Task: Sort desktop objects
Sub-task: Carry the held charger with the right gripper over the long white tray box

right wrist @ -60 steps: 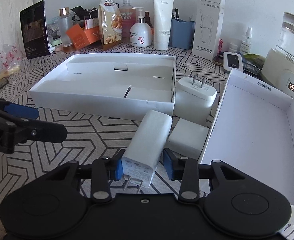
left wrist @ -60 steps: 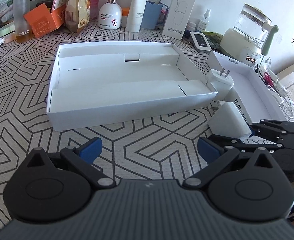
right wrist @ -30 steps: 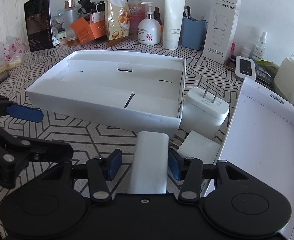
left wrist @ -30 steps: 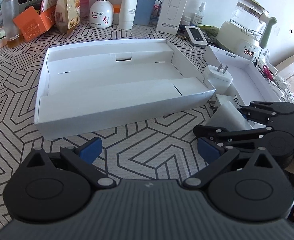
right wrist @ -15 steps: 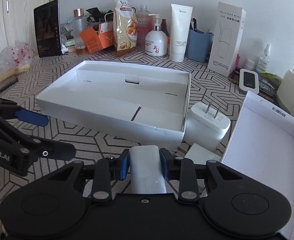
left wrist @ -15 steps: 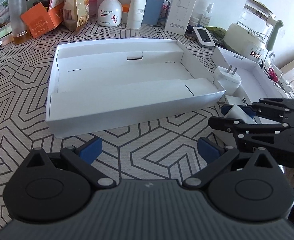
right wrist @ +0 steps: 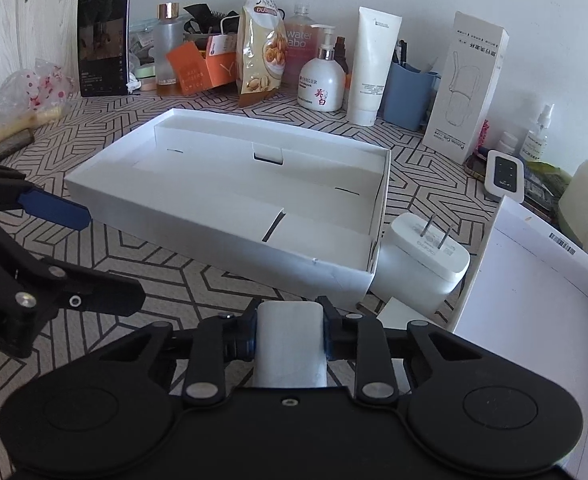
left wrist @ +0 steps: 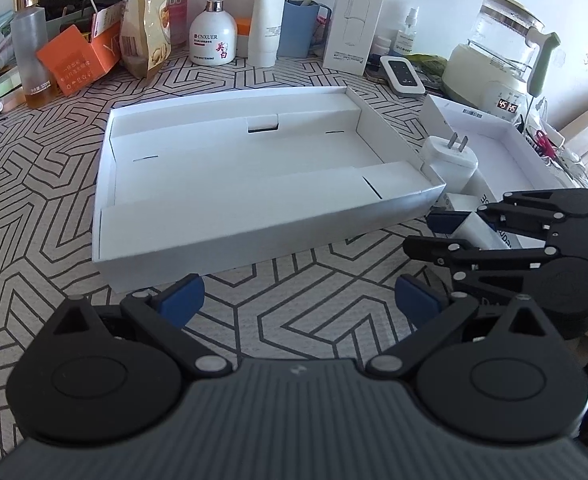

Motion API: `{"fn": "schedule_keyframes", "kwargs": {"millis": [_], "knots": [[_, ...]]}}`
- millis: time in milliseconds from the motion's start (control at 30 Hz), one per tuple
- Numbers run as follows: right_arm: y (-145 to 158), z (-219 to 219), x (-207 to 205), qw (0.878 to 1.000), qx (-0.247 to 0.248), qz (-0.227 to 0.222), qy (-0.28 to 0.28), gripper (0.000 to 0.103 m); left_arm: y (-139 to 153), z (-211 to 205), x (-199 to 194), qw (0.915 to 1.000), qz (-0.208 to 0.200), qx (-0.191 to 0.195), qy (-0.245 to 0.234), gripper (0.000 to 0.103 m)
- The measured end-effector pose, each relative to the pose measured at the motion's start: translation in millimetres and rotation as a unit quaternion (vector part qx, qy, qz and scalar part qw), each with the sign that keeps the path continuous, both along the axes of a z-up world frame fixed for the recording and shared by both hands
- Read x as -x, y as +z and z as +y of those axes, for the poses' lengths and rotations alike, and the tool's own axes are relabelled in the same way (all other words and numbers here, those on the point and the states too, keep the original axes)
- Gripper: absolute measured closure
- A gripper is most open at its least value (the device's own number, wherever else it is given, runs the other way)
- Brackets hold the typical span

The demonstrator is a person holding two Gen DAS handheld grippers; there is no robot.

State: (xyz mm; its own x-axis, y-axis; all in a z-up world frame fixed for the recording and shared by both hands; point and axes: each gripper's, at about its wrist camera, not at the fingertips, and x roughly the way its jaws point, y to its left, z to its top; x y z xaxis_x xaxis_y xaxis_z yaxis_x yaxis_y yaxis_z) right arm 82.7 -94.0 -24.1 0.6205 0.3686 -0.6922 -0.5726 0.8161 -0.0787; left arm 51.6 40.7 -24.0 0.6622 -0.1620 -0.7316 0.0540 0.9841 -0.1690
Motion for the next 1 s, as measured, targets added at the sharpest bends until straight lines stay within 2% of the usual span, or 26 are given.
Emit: {"fn": "schedule_keyframes", "kwargs": {"millis": [167,567,1000], "knots": [[4.6,-5.2,1.3,1.000,-0.025,0.004,-0.003,0.072,0.7,2.2,1.0,1.0000,-0.001,0.003,0.004,0.000],[6.6,-7.4,7.9,0.999,-0.047,0.005,0.004,0.072,0.0,1.8,5.6,1.0000,0.001,0.007,0.004,0.000],[21.5,2.0,8.2,0.999,-0.046,-0.011,0.020,0.072,-3.3,9.3,6.1,0.9998,0.006,0.011,0.014,0.000]]}}
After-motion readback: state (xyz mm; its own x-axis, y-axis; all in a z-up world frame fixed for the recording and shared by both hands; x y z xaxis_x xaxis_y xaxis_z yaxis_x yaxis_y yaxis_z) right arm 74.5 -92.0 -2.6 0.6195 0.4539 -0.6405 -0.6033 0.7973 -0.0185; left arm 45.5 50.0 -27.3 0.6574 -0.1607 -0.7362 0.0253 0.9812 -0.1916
